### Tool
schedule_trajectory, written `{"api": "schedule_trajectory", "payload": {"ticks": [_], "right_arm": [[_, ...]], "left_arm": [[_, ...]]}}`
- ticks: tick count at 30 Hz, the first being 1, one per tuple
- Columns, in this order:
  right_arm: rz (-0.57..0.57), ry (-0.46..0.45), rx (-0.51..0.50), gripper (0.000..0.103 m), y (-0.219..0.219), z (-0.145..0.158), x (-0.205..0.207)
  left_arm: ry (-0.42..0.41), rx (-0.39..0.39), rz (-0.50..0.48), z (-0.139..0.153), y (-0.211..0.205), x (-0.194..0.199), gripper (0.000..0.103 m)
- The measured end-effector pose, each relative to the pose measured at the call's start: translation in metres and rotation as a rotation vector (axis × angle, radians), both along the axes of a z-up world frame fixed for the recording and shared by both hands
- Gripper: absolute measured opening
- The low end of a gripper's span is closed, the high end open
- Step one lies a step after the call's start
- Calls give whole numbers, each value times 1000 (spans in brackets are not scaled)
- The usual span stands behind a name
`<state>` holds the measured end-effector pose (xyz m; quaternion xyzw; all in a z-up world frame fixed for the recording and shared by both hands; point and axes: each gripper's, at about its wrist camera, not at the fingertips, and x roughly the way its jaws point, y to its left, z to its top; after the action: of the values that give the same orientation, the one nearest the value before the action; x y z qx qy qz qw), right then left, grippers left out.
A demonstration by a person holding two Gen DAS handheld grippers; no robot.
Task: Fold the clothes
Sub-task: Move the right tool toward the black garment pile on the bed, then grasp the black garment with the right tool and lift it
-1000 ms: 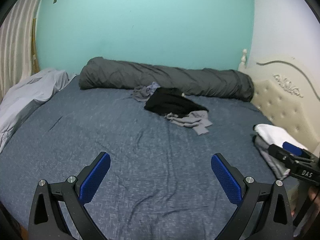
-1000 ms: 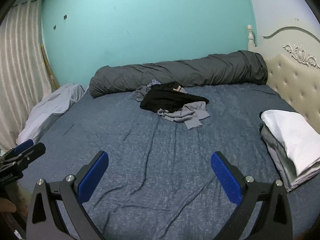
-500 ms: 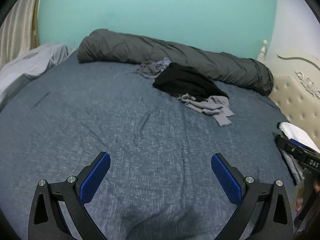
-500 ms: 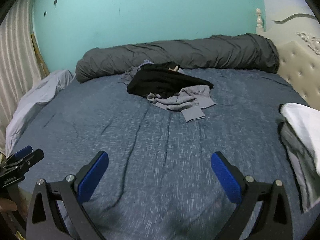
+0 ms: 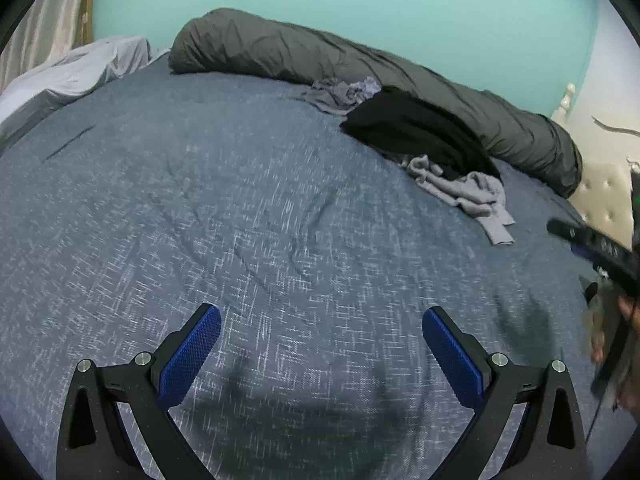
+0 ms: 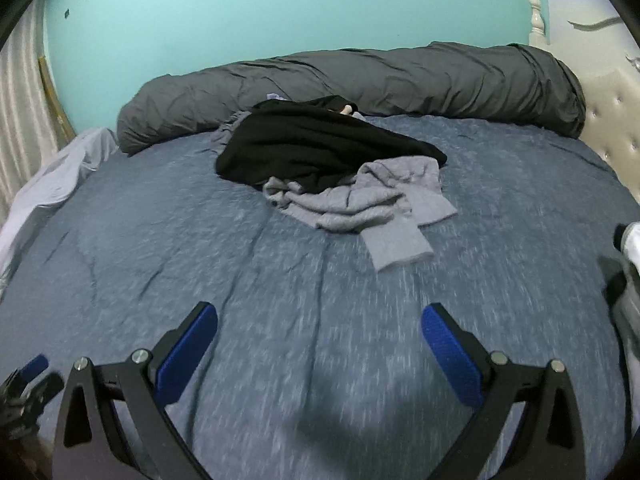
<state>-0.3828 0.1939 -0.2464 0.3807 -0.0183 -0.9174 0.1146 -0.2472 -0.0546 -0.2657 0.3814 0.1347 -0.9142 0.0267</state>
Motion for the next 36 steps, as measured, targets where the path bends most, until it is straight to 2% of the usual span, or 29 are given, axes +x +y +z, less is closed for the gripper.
{"api": "schedule_trajectory", "payload": {"ticks": [9,15,23,32,33,35,36], "right_arm": [[-38,31,14,103,-9,-15,-91],[-39,38,71,103,-26,-26,-147],[-35,30,130,103,-46,-46,-191],[-77,38,127,102,-51,-56,-229],[-78,35,133,101,-52,-58,-232],[-72,32,155,84,-54,-61,-238],[-55,25,165,81,-57,-63,-242]], "left_arm": [[-3,-28,-3,-6,-6,-19,103],[-20,-34,9,-11,-15,-22,103],[-52,-56,13,-24,-23,-27,103],[-74,-62,0,-34,-26,-29,103],[-75,-65,-4,-34,-26,-29,103],[-76,-71,-7,-36,-26,-29,103],[-77,-71,-6,-36,-27,-29,103]]}}
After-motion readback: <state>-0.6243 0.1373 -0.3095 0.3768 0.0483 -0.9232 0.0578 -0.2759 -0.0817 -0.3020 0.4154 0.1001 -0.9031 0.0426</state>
